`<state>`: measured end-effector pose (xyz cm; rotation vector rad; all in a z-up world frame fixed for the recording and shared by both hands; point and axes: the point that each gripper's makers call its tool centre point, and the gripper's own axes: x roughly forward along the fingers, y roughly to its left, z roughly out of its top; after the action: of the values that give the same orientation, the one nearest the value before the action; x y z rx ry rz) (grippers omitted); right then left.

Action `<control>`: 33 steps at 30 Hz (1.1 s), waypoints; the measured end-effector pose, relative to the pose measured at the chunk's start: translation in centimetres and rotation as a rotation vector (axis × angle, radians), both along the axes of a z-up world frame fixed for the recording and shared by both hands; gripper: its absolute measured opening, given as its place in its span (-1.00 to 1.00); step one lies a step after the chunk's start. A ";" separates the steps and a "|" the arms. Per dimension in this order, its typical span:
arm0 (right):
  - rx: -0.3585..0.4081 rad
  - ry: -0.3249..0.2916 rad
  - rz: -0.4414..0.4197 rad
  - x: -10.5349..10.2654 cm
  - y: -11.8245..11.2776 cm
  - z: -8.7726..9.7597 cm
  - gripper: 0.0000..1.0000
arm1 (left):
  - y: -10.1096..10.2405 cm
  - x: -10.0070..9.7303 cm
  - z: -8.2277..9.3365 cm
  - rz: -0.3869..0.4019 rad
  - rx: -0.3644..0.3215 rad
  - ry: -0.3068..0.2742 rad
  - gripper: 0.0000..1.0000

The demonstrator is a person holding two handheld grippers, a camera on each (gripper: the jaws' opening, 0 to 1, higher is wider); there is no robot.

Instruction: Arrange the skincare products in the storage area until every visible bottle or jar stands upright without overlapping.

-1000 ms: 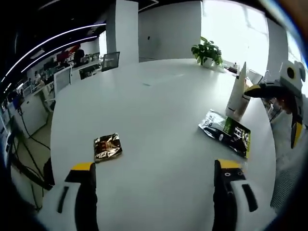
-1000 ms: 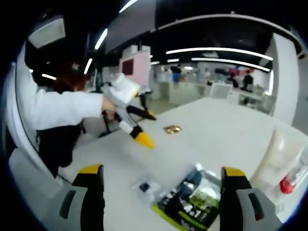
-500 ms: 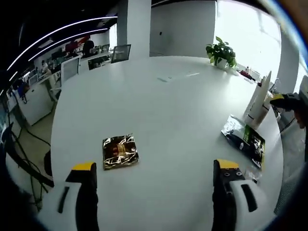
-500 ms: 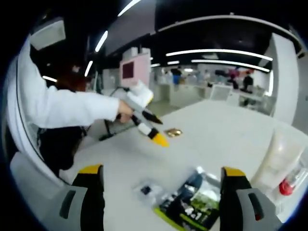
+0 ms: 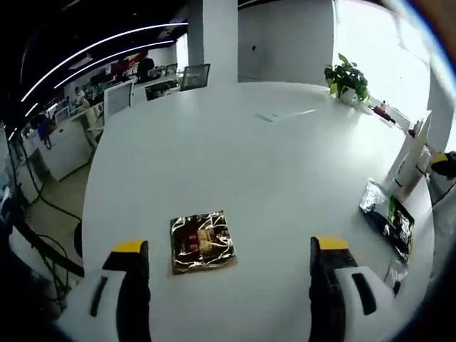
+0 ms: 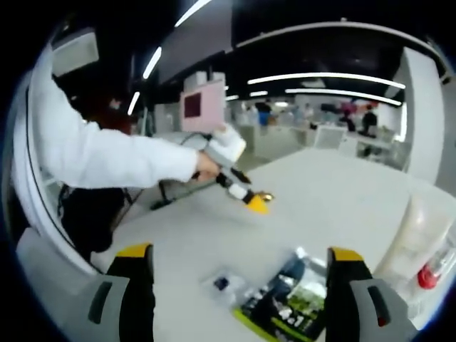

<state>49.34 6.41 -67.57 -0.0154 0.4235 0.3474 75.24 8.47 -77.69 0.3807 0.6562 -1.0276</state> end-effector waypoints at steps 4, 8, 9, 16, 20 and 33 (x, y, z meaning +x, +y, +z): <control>-0.001 0.001 -0.003 0.0 -0.2 0.0 0.99 | -0.2 0.6 -0.5 -0.009 0.024 0.005 0.61; 0.003 -0.001 -0.005 0.1 -0.3 0.0 0.99 | -0.3 0.9 -1.2 -0.011 0.048 0.023 0.55; 0.002 0.001 -0.005 0.0 -0.3 0.0 0.99 | -0.3 1.1 -1.3 -0.015 0.055 0.017 0.54; 0.004 0.002 -0.007 0.1 -0.5 0.0 0.99 | -0.4 1.1 -2.0 -0.024 0.076 0.043 0.30; 0.011 -0.001 -0.004 0.1 -0.4 0.1 0.99 | -0.3 1.1 -2.3 -0.009 0.084 0.047 0.22; 0.004 0.000 -0.005 0.0 -0.3 0.0 0.99 | 0.4 2.0 -2.0 0.004 0.094 0.028 -0.01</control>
<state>49.38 6.06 -67.53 -0.0108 0.4228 0.3437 77.25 8.84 -79.65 0.4477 0.7325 -1.0021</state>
